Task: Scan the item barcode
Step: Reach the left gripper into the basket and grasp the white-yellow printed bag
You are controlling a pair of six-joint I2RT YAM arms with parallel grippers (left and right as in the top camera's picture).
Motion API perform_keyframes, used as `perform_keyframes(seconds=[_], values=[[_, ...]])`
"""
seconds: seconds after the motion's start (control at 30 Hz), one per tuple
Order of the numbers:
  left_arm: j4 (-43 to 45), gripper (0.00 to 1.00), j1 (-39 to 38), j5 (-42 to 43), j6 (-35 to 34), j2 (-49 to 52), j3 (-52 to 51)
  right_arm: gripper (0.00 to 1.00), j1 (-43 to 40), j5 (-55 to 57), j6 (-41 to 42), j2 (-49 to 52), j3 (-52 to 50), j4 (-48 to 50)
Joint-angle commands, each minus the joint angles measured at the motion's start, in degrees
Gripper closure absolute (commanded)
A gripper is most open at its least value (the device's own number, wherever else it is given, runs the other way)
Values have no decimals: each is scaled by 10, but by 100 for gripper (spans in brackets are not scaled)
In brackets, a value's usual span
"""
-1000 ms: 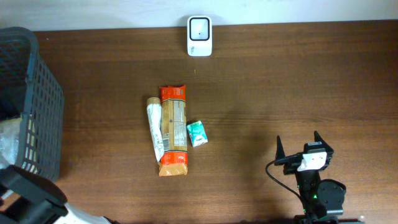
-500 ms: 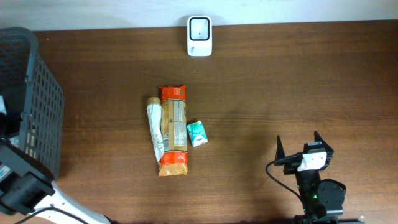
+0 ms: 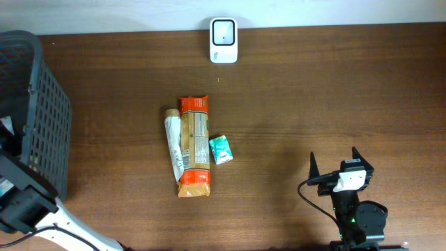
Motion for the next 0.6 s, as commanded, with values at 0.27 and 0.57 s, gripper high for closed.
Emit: perform_keyframes(seconds=[0.27,0.57], values=[[-32,78,0,1,-33,35,19,1,-4,-3,-2,-3,-5,1],[-169,91,-3,84,-94,17,234,1,-4,-3,-2,-3,-5,1]])
